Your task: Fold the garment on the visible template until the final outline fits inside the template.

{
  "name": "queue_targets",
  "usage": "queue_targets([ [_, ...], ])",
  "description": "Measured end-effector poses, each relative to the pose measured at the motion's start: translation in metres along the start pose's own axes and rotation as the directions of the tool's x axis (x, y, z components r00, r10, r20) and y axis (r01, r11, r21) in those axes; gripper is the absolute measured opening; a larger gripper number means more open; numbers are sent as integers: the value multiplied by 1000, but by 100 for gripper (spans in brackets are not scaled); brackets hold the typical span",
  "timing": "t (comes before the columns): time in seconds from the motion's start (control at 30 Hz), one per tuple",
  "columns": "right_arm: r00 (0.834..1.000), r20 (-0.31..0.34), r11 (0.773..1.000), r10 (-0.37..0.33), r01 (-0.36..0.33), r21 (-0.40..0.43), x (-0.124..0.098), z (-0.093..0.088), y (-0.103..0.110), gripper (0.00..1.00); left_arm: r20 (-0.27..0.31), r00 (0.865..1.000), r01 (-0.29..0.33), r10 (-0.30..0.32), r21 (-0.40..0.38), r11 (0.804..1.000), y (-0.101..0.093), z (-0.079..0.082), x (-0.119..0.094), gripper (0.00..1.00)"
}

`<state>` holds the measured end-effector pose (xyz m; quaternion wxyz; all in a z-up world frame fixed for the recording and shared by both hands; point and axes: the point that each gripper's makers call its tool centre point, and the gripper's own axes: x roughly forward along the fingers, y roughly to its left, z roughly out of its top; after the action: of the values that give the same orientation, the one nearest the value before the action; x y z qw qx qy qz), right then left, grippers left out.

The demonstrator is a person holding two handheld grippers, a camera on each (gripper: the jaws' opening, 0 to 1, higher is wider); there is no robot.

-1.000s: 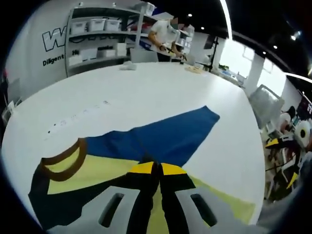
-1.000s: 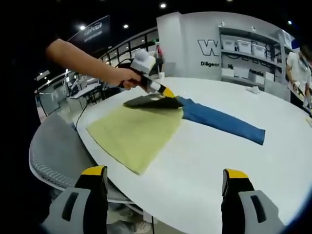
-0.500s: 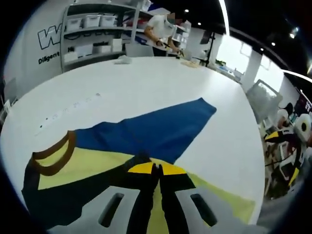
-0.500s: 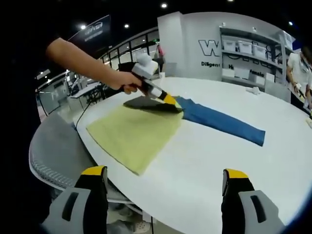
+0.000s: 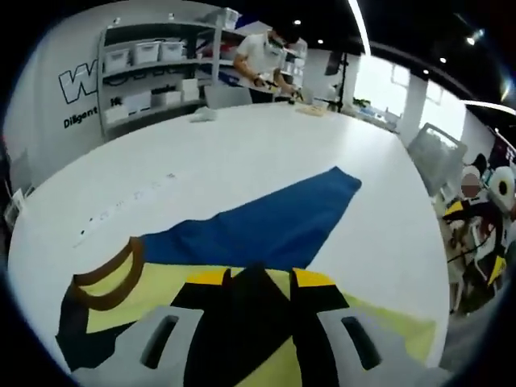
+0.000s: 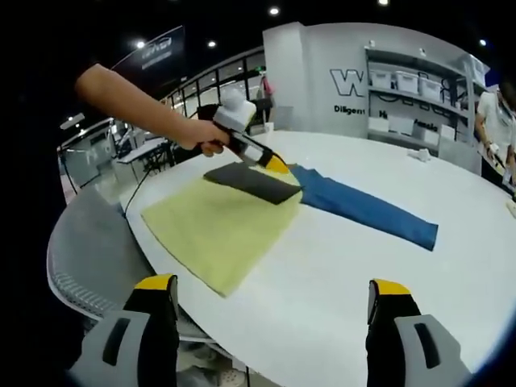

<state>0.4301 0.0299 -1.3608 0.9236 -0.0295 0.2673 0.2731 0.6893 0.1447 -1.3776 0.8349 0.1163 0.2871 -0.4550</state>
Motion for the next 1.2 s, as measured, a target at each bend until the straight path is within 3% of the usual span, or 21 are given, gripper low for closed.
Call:
queue_targets([
  [0.17, 1000, 6, 1000, 5, -5, -10, 3, 5, 0, 97, 1, 1000, 13, -13, -3, 1000, -1, 1, -5, 37],
  [0.27, 1000, 5, 1000, 8, -8, -18, 5, 7, 0, 97, 7, 999, 33, -33, 34, 999, -8, 2, -9, 39],
  [0.33, 1000, 8, 1000, 9, -9, -22, 7, 10, 0, 97, 3, 1000, 31, -31, 31, 999, -8, 0, -10, 44],
  [0.57, 1000, 22, 999, 12, -11, -33, 11, 17, -4, 97, 11, 1000, 26, -28, 140, 990, -7, 0, -21, 64],
  [0.73, 999, 32, 999, 14, -13, -35, 13, 22, -6, 97, 11, 1000, 12, -14, 150, 989, -5, -2, -29, 77],
  [1.03, 999, 47, 999, 22, -20, -40, 14, 28, -6, 97, 2, 1000, 15, -16, 156, 988, -6, -7, -40, 84],
  [1.2, 998, 52, 999, 20, -18, -46, 12, 30, -9, 97, 1, 1000, 28, -29, 205, 978, -9, -8, -46, 87],
])
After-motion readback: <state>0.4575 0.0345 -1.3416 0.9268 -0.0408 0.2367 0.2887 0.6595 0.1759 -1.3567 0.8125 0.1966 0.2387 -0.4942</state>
